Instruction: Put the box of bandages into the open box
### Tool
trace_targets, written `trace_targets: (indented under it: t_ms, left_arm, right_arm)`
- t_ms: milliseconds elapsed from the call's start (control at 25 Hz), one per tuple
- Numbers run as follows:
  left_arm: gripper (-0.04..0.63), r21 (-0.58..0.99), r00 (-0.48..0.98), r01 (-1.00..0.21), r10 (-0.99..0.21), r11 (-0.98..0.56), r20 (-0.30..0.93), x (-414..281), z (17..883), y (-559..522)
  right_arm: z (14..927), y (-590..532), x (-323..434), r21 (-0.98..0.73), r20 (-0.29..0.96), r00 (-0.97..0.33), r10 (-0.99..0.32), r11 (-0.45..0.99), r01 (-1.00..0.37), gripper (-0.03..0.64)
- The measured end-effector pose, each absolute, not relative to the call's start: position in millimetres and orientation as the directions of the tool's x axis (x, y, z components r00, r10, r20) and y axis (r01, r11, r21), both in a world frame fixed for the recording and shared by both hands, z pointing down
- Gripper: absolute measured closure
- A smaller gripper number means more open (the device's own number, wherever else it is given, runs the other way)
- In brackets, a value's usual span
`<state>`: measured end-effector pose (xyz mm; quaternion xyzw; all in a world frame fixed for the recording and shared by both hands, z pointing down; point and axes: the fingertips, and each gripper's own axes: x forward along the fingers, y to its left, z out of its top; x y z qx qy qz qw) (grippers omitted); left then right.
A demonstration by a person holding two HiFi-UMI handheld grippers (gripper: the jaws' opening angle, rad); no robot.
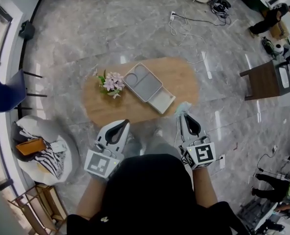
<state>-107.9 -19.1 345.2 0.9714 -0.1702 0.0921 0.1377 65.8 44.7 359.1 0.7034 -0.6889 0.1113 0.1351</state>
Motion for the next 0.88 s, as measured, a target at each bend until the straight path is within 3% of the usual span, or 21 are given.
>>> trace_targets:
  t_ms: [480,880]
  left_arm:
    - [0.584,0.257,0.851,-0.493,-0.4,-0.831,0.339,-70,378,-33]
    - [0.584,0.238,0.763,-0.606,-0.47,-0.759,0.444,-31,404,-41]
  right_arm:
    - [432,-4,127,0.021,0.466,-0.084,-0.881,0.106,-0.994,0.617]
    - [547,-30,160,-0.041,0.622,-0.215,-0.753,0.243,-0.969,0.617]
